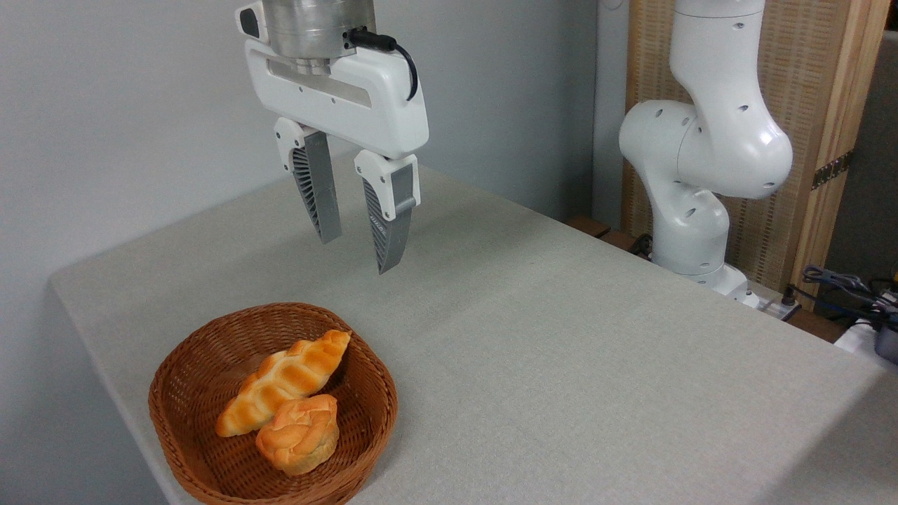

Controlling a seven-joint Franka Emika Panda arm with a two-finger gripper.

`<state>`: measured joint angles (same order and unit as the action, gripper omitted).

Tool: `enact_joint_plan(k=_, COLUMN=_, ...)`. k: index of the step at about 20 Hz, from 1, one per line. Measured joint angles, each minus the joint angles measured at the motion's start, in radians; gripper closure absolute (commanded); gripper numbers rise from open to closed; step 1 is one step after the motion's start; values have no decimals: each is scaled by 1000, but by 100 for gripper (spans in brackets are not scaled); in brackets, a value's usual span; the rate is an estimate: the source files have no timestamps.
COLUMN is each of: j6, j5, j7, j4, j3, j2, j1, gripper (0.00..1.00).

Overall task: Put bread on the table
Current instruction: 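Lower the open gripper into the basket over the braided roll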

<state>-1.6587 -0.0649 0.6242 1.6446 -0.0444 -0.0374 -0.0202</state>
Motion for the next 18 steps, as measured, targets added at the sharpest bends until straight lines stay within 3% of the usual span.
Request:
enact_joint_plan(k=12, j6=-21, j5=0, j7=37, j4=-1, j3=-3, j2=2, j1=2, gripper=0)
enact_joint_plan(k=15, j6=-127, j5=0, j7=37, j4=32, j3=-8, j2=6, j1=2, gripper=0)
enact_joint_plan(k=18, j6=-311, j5=0, j7=37, j4=117, j3=-34, j2=21, j1=4, gripper=0)
